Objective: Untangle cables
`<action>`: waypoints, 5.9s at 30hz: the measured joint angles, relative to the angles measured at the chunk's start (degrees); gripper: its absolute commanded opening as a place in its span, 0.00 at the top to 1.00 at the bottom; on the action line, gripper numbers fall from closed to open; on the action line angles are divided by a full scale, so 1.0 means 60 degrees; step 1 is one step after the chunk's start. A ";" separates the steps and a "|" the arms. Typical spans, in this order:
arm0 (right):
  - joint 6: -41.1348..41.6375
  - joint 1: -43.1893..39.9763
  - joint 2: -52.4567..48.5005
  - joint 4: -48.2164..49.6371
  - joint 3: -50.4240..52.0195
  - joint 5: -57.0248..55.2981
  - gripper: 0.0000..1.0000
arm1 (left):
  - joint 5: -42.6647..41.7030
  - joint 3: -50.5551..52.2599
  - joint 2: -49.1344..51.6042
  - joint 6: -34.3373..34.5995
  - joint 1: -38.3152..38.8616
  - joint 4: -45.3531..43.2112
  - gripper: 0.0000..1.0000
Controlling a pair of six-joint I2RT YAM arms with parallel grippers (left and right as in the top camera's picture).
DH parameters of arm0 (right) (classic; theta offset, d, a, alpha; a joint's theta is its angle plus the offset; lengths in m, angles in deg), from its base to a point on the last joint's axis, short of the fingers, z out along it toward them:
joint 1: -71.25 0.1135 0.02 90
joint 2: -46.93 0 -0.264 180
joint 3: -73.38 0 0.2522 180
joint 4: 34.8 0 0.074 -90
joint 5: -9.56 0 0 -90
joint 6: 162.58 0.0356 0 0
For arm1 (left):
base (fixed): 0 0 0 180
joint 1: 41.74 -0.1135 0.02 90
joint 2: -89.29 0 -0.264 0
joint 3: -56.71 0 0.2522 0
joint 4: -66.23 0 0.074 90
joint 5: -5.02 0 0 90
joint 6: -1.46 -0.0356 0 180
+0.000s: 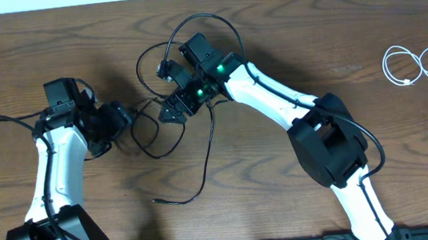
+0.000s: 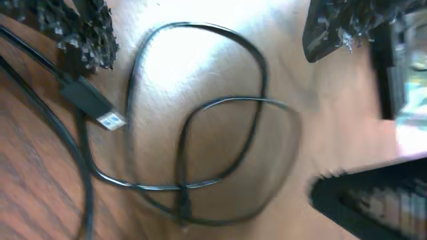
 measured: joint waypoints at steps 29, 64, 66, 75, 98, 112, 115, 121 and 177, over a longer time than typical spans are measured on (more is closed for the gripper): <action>0.1355 -0.0350 -0.0973 0.1213 -0.0051 -0.2612 0.13 | 0.0109 0.0000 0.0033 0.0546 -0.0288 -0.0062 0.02; -0.0506 0.1668 -0.1494 0.2648 -0.0182 -0.4728 0.65 | 0.0080 0.0000 0.0033 0.0546 -0.0288 -0.0058 0.02; -0.0586 0.1668 -0.1523 0.2648 -0.0204 -0.4834 0.98 | 0.0080 0.0000 0.0033 0.0546 -0.0288 -0.0062 0.02; -0.0521 0.1661 -0.1512 0.0160 -0.1020 -0.5727 0.99 | 0.0076 0.0000 0.0033 0.0546 -0.0288 -0.0058 0.02; -0.0484 0.1599 -0.1694 -0.4703 -0.2470 -0.6255 0.60 | 0.0080 0.0000 0.0033 0.0546 -0.0288 -0.0058 0.02; -0.0455 0.1814 -0.1694 -0.4801 -0.2532 -0.6481 0.99 | 0.0080 0.0000 0.0033 0.0546 -0.0288 -0.0058 0.02; -0.0455 0.1785 -0.1694 -0.4896 -0.2634 -0.6262 0.99 | 0.0080 0.0000 0.0033 0.0546 -0.0288 -0.0062 0.02; -0.0594 0.1392 -0.1563 -0.4878 -0.3428 -0.6054 0.99 | 0.0080 0.0000 0.0033 0.0546 -0.0288 -0.0062 0.02; 0.0685 -0.6040 0.3934 -0.6255 -0.3807 -0.8586 0.99 | 0.0080 0.0000 0.0033 0.0546 -0.0288 -0.0058 0.02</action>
